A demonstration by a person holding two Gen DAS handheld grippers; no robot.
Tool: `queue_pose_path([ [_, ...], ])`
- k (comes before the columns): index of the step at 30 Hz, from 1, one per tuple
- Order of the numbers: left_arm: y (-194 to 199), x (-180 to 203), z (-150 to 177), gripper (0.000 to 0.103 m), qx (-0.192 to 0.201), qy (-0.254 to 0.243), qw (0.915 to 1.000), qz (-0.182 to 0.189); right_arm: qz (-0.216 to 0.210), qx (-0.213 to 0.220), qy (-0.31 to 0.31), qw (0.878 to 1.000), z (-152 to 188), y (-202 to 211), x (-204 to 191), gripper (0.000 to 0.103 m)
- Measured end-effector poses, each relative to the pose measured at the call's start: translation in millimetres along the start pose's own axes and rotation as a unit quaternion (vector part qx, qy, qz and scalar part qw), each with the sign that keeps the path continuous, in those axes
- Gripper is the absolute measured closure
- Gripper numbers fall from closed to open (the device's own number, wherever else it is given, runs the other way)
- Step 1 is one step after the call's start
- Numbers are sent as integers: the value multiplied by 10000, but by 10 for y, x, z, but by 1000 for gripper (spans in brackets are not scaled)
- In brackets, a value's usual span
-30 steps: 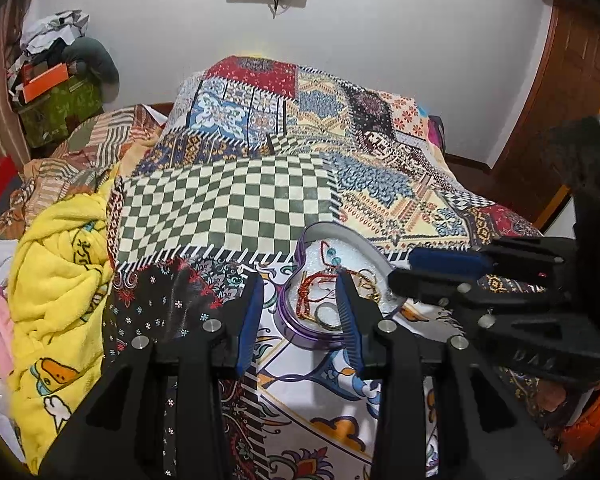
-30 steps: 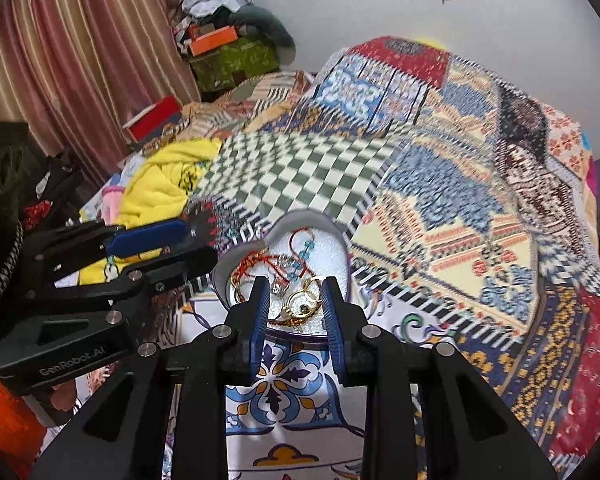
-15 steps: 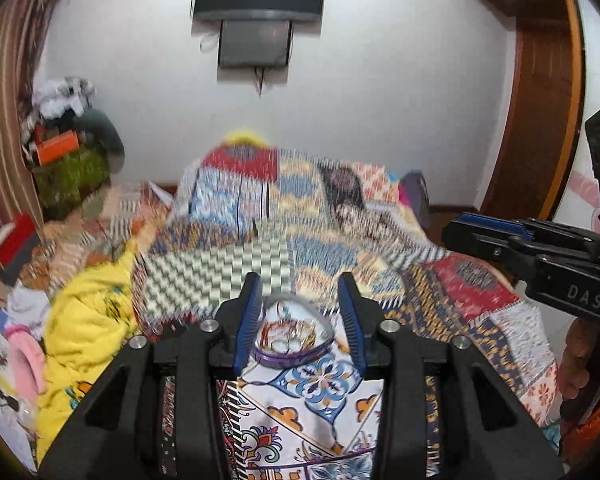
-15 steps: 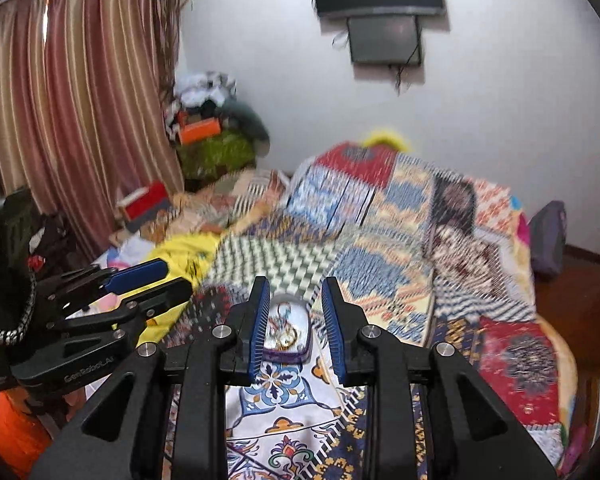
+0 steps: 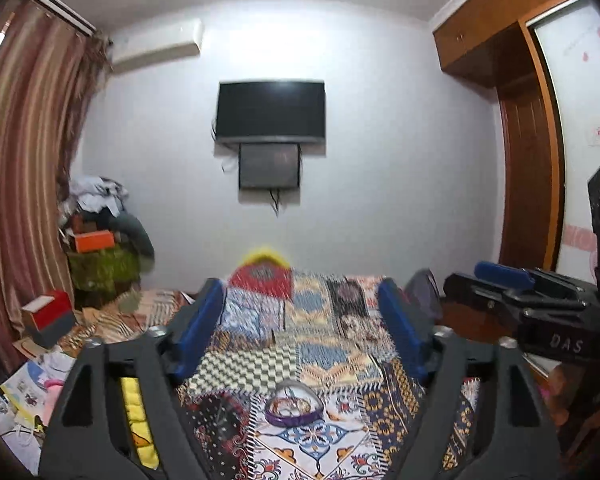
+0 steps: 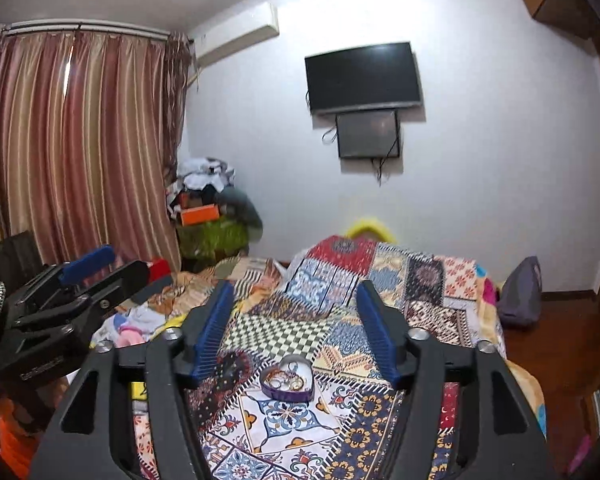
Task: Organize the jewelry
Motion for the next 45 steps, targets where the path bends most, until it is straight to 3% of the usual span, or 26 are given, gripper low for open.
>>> queue_pose_path([
  [4, 146, -94, -57, 5, 147, 118, 9997, -156, 204, 201, 16, 9996, -13, 120, -26, 20],
  [9, 200, -145, -53, 5, 121, 212, 9994, -233, 358, 226, 75, 9991, 15, 144, -57, 15],
  [45, 44, -185, 135, 1, -217, 269, 9988, -357, 302, -22, -130, 9995, 134, 159, -52, 15],
])
Point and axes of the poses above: each gripper's, at about its wrist camera, not at the fingertips, and y roughly against the way its jaws point, x to its right, z to its underside, the point moved 8 cm from there along -y, roughly the way its jaws point, and after that the axes turned 10 degrees about -z, right-handed, at the moved point
